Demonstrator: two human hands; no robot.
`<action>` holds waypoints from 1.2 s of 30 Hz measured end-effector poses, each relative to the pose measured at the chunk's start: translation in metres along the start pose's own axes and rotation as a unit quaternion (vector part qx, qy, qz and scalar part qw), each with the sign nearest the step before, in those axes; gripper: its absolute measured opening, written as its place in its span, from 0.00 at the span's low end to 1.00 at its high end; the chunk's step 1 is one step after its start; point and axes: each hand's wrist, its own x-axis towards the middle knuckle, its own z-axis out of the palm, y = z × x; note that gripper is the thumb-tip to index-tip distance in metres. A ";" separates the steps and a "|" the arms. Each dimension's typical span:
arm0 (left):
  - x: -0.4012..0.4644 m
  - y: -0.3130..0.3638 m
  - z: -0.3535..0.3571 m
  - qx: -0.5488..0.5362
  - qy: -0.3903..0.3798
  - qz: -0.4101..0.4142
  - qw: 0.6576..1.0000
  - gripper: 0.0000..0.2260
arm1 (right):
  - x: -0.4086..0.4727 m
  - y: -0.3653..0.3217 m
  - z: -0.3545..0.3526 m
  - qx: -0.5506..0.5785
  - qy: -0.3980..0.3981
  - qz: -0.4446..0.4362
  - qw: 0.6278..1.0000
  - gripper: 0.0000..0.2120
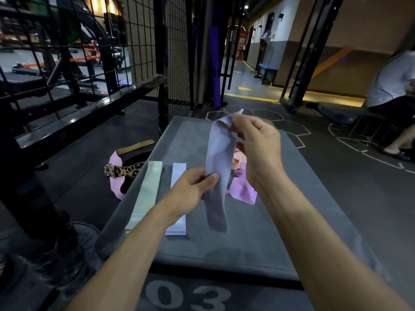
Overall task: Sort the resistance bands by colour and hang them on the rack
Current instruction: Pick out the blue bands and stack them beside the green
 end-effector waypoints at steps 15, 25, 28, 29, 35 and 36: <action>-0.007 -0.011 -0.006 0.110 -0.106 -0.018 0.988 0.27 | 0.024 0.063 -0.033 0.029 0.038 0.110 0.993 0.29; -0.012 -0.016 -0.014 0.124 -0.123 -0.067 0.982 0.25 | 0.033 0.062 -0.033 0.053 -0.010 0.181 0.982 0.12; -0.017 -0.013 -0.019 0.113 -0.134 -0.082 0.981 0.15 | 0.036 0.056 -0.026 0.009 -0.034 0.148 0.988 0.05; -0.017 -0.013 -0.021 0.109 -0.137 -0.087 0.981 0.12 | 0.037 0.054 -0.023 0.002 -0.040 0.140 0.989 0.04; -0.018 -0.019 -0.043 0.077 -0.125 -0.137 0.980 0.10 | 0.059 0.047 -0.001 0.003 -0.066 0.148 0.987 0.03; -0.018 -0.020 -0.046 0.072 -0.130 -0.140 0.979 0.11 | 0.066 0.046 0.004 0.008 -0.060 0.145 0.988 0.03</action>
